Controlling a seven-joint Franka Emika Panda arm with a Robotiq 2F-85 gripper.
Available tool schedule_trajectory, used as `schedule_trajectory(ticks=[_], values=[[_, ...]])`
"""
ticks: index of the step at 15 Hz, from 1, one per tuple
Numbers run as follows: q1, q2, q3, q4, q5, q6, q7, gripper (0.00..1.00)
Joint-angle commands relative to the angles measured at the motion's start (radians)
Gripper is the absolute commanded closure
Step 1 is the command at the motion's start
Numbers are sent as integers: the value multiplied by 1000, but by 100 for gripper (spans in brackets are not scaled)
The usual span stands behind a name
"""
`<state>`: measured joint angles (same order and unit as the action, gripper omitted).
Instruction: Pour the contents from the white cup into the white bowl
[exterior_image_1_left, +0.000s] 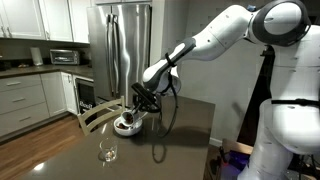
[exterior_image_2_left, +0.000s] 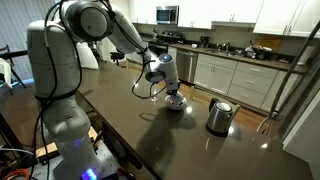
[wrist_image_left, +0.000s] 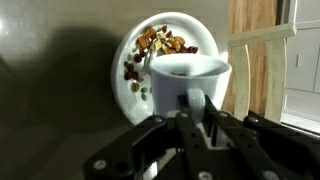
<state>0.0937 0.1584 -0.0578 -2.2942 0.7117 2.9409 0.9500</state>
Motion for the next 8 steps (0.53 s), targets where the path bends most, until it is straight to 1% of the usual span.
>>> schedule_trajectory(ticks=[1,5,8], values=[[36,-68,-30,-78,-94,69,70,96],[45,-82,-43,-111,-130,138,68,96],[45,-76,-47,-115,-139,172,65,96]])
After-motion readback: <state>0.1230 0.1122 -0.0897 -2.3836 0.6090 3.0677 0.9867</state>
